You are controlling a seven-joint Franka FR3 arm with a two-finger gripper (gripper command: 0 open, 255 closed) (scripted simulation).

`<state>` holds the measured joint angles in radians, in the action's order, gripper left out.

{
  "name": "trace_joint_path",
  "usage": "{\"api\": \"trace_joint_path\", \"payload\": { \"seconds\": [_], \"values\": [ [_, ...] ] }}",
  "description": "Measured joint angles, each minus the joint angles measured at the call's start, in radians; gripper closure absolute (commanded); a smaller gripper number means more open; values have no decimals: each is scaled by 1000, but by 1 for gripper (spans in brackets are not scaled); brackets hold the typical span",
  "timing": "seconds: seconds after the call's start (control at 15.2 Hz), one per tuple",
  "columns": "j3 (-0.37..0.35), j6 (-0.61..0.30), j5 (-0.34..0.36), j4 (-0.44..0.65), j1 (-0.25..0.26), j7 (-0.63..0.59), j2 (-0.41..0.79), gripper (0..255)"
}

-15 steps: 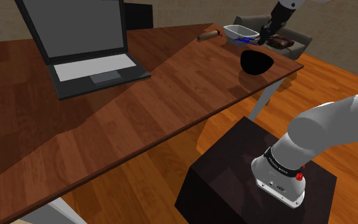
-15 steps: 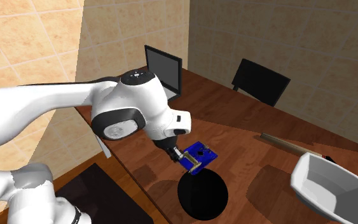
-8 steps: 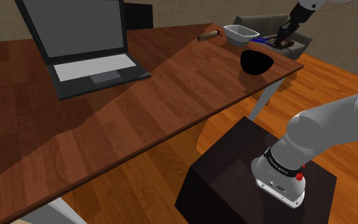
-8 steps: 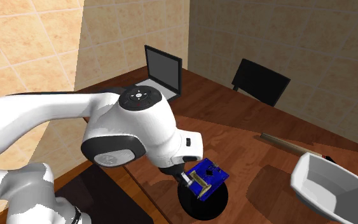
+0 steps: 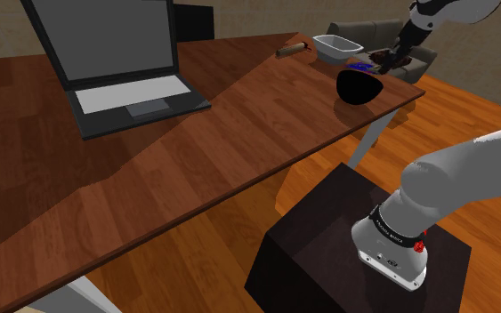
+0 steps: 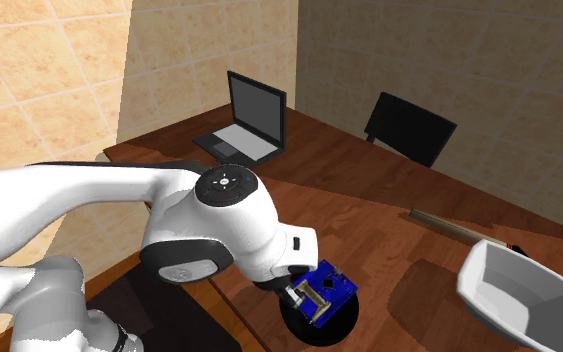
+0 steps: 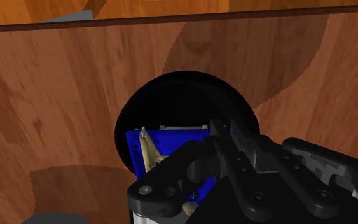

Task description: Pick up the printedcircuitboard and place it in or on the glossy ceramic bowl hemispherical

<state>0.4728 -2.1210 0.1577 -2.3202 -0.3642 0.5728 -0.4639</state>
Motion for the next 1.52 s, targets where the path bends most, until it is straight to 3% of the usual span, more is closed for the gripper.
{"api": "trace_joint_path", "payload": {
  "seconds": [0.59, 0.99, 1.06, 1.52],
  "values": [
    [23, -123, 3, -97, -1, 8, 27, 255],
    [26, -134, 3, -103, -1, 10, 32, 255],
    [26, -134, 3, -103, -1, 10, 32, 0],
    [21, -115, 5, -94, -3, 8, 20, 0]
  ]
}}
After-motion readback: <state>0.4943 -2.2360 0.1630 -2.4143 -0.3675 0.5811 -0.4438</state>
